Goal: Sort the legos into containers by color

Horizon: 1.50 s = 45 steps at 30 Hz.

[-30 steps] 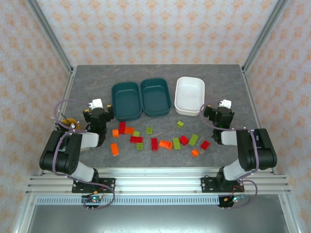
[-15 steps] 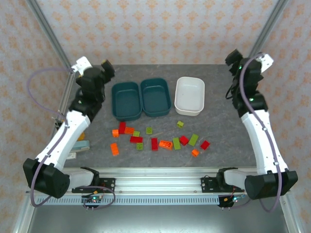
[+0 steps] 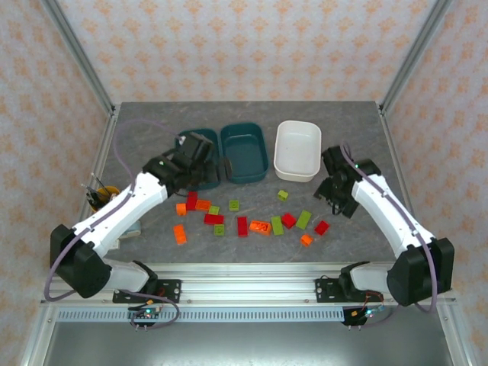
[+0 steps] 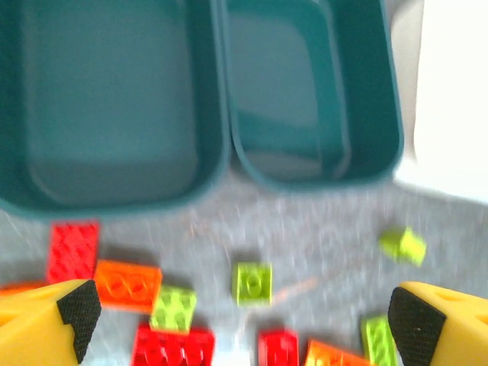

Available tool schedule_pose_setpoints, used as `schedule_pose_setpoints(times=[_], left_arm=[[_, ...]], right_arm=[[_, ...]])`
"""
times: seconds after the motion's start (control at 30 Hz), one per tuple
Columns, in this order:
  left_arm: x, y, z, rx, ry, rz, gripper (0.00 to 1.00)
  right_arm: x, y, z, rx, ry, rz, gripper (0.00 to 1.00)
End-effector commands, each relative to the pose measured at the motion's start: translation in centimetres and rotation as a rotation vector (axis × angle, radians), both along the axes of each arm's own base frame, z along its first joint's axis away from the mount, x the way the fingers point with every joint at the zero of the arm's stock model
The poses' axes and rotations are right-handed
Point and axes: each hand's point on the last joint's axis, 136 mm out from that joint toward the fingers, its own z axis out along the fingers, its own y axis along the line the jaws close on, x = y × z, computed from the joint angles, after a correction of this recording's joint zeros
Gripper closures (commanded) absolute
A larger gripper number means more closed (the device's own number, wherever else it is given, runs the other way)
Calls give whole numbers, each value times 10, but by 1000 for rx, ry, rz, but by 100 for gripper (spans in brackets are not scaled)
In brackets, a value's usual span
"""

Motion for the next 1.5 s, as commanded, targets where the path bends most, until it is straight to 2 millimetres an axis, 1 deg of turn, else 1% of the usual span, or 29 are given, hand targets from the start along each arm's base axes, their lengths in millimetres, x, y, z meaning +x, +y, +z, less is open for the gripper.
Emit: schedule_pose_setpoints(times=[0.0,0.07,0.13,0.27,0.37,0.6,0.8,0.87,0.97,1.03,1.1,1.17,1.2,1.23,1.27,1.33,1.4,1.47], left_arm=[[-42,-29,-13,-37,68,-157,0],[-55,-44,-23,-51,83,-202,0],[-66,-58,-32,-55,93,-239,0],[-74,-76,-40,-49,107,-294,3],[-75,-83,-42,-45,109,-317,3],[-75,-92,-45,-69,115,-338,3],[-74,-98,-45,-71,116,-350,4],[-73,-100,-44,-73,114,-350,4],[-71,-102,-41,-86,108,-340,4],[-67,-104,-35,-98,95,-322,4],[-61,-105,-24,-104,74,-301,4],[-52,-106,-11,-105,51,-282,4],[-46,-106,-4,-103,41,-272,3],[-39,-105,2,-105,32,-258,3],[-32,-104,9,-112,24,-240,3],[-16,-98,18,-133,22,-193,3],[1,-91,24,-168,21,-143,3],[18,-87,29,-212,18,-104,3]], right_arm=[[-23,24,-16,160,52,-7,26],[-22,28,-30,186,55,-8,25],[-22,26,-41,169,66,-11,25],[-26,23,-67,168,119,-28,26],[-29,22,-82,173,139,-39,28],[-26,13,-99,179,129,-79,38],[-19,10,-109,162,134,-64,48],[-17,8,-109,154,133,-59,55],[-12,6,-102,134,107,-39,63],[-7,4,-89,107,75,-10,67],[6,9,-66,89,15,47,68],[24,21,-39,81,-54,110,68],[35,27,-28,81,-81,135,68],[44,32,-21,86,-94,145,68],[56,36,-15,90,-105,152,68],[83,42,-9,82,-119,166,68],[115,50,-4,71,-136,181,69],[144,57,-5,58,-135,195,69]])
